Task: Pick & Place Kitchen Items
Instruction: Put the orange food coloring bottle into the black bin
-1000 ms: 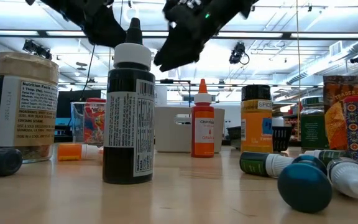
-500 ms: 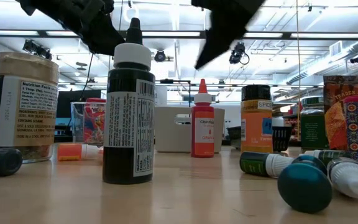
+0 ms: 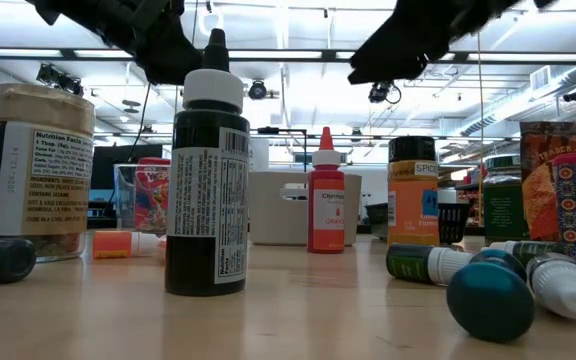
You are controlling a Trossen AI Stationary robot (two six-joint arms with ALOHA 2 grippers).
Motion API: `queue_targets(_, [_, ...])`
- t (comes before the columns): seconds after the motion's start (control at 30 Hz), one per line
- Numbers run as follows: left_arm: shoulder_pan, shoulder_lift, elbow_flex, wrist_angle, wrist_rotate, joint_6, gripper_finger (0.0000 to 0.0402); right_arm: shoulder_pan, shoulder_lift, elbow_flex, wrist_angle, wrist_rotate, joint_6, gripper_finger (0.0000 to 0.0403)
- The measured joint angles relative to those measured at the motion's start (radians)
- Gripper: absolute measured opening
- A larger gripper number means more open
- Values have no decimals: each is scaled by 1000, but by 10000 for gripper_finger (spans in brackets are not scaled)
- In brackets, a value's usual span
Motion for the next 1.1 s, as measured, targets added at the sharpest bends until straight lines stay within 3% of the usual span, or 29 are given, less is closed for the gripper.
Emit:
queue_targets(0.27, [0, 0, 0, 22, -2, 1, 261, -12, -16, -251, 472, 3, -115, 251])
queue_targets(0.4, [0, 0, 0, 27, -2, 2, 261, -28, -16, -274, 559, 74, -229, 251])
queue_targets(0.6, [0, 0, 0, 8, -2, 0, 261, -40, -16, -275, 634, 153, -255, 251])
queue_targets(0.9, [0, 0, 0, 7, -2, -20, 261, -43, -16, -275, 637, -99, -165, 251])
queue_targets(1.1, [0, 0, 0, 11, -2, -25, 261, -46, 6, -265, 647, -112, -123, 249])
